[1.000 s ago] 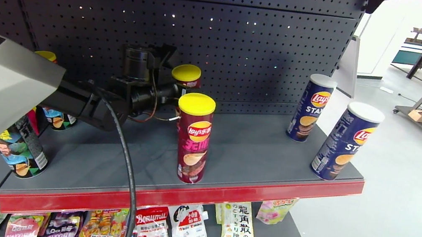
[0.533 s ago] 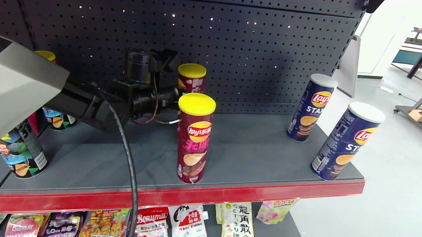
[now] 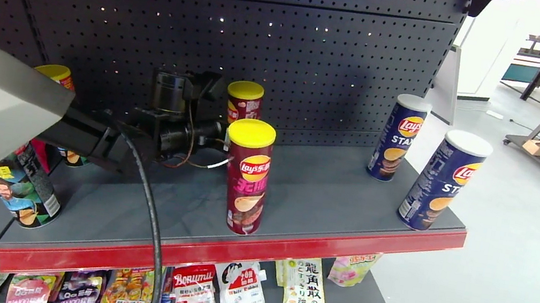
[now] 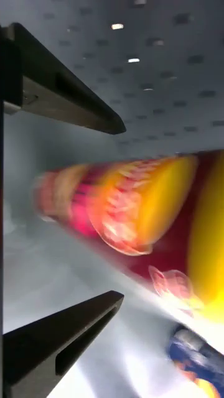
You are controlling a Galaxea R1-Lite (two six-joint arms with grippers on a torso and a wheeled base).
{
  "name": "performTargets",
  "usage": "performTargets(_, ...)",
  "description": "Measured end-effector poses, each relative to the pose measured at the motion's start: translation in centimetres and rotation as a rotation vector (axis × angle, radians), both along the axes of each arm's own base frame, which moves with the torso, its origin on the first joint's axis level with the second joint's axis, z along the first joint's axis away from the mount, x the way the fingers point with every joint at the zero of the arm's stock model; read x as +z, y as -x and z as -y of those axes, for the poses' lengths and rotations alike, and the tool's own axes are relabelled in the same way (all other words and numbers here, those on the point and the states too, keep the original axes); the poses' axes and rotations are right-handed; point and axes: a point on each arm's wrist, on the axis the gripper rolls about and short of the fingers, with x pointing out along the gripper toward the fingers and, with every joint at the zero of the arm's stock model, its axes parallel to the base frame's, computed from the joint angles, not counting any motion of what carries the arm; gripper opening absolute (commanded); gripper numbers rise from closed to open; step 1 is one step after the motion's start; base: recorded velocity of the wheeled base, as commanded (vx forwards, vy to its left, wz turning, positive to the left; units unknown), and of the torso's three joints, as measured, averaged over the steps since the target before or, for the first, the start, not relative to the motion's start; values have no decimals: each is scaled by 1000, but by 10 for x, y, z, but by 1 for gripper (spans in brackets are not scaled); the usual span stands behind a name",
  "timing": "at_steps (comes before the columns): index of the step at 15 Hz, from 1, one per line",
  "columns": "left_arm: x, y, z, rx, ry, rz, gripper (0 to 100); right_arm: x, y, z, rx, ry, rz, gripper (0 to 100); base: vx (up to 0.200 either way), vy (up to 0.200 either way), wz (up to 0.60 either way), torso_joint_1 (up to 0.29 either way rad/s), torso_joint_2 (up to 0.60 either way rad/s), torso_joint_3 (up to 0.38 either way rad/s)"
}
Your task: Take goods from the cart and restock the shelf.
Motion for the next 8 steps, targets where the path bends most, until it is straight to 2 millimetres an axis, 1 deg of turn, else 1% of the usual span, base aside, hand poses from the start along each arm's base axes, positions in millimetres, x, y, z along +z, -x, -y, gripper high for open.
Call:
performTargets(4,-3,22,-26,37,-24,-54,100,0,0,0,0,0,0,100,0,0,0,0,0,0)
performTargets(6,-3,36,-40,54,-42,-75,100,0,0,0,0,0,0,100,0,0,0,0,0,0)
performTargets(7,-3,44,-45,50,-57,-87,100,0,0,0,0,0,0,100,0,0,0,0,0,0)
performTargets(8,-3,58,-51,40,-77,-112,100,0,0,0,0,0,0,100,0,0,0,0,0,0)
